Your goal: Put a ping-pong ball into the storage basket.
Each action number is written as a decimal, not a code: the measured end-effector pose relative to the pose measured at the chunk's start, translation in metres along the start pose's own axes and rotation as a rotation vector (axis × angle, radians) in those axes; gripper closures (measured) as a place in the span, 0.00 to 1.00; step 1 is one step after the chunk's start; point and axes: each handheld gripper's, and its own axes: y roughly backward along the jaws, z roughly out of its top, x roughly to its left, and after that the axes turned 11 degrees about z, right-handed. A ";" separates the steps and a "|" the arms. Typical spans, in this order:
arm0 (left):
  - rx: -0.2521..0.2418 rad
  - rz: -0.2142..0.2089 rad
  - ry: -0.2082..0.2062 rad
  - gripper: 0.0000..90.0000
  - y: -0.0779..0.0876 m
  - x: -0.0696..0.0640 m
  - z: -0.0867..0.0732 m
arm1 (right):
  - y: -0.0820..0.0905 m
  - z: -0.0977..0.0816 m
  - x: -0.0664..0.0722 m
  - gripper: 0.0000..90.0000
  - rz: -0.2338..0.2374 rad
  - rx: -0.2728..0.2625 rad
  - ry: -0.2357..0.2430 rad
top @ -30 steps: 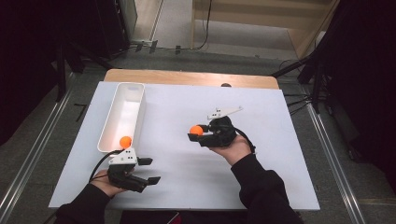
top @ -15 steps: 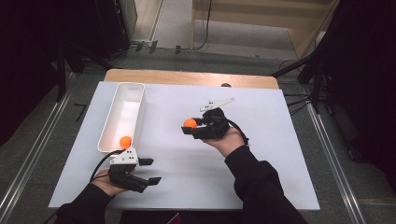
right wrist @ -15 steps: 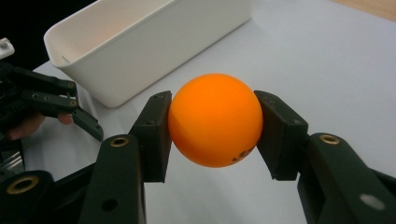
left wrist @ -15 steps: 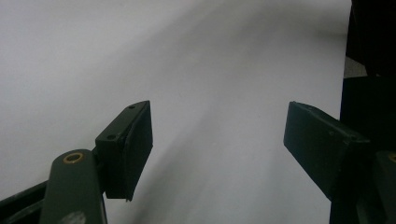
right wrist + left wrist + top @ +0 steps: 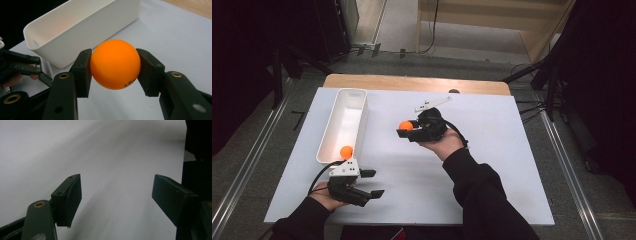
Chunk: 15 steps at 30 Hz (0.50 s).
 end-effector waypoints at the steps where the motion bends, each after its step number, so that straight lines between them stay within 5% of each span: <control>1: 0.001 -0.002 0.000 0.27 0.000 0.000 0.000 | -0.001 0.000 -0.001 0.54 0.000 -0.003 0.003; 15: -0.003 -0.005 -0.003 0.27 0.000 0.000 0.000 | -0.019 0.009 -0.007 0.54 0.010 -0.001 0.005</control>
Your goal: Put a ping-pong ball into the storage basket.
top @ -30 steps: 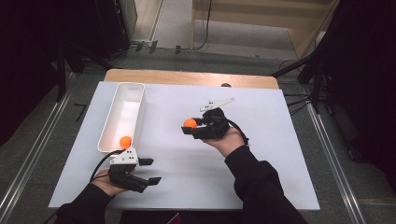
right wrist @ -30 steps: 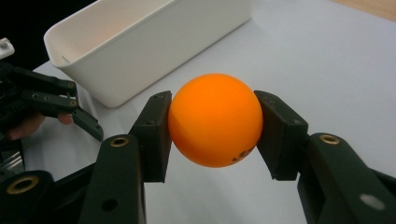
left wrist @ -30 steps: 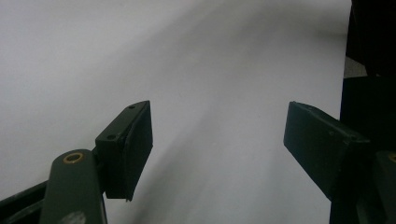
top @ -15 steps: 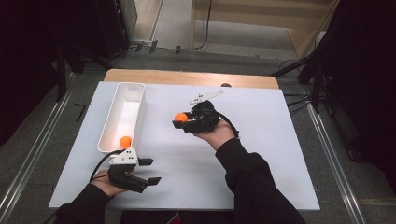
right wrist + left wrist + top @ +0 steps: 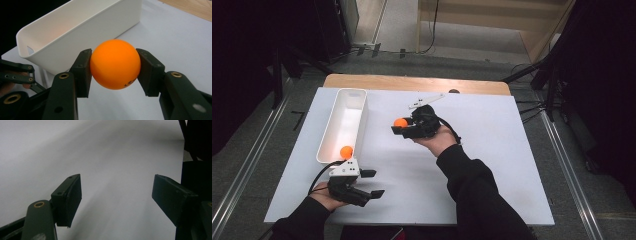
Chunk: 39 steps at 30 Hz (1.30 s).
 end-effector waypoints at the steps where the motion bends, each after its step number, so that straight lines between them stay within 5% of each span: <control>1: 0.000 0.000 0.000 0.27 0.000 0.000 0.000 | -0.001 0.001 0.001 0.54 0.003 -0.002 0.002; 39: 0.000 0.008 -0.002 0.27 0.003 0.003 -0.001 | -0.045 0.042 0.016 0.54 0.020 -0.039 0.034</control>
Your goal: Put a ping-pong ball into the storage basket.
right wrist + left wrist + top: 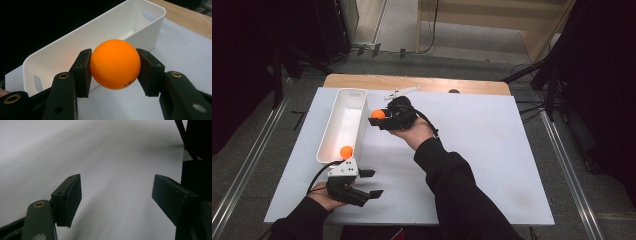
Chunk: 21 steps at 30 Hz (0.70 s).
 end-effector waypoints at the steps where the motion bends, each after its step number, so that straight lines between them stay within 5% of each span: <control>1: 0.000 0.000 0.001 0.27 0.000 0.000 0.000 | -0.001 0.001 0.001 0.54 -0.002 0.007 0.007; 21: 0.005 -0.005 -0.004 0.27 0.002 0.000 0.000 | -0.027 0.021 0.005 0.54 0.007 0.027 0.035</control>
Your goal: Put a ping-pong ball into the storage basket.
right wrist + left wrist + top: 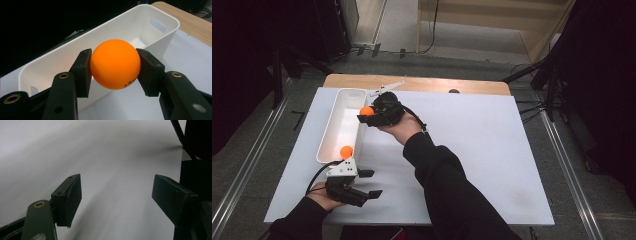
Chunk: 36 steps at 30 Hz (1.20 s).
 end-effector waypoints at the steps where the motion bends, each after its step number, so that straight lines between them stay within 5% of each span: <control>1: 0.001 -0.001 -0.001 0.27 0.000 0.000 0.000 | -0.002 0.001 0.000 0.54 -0.003 0.000 0.001; 36: 0.001 -0.001 -0.004 0.27 0.001 0.001 0.000 | -0.048 0.012 -0.001 0.54 0.023 0.013 -0.001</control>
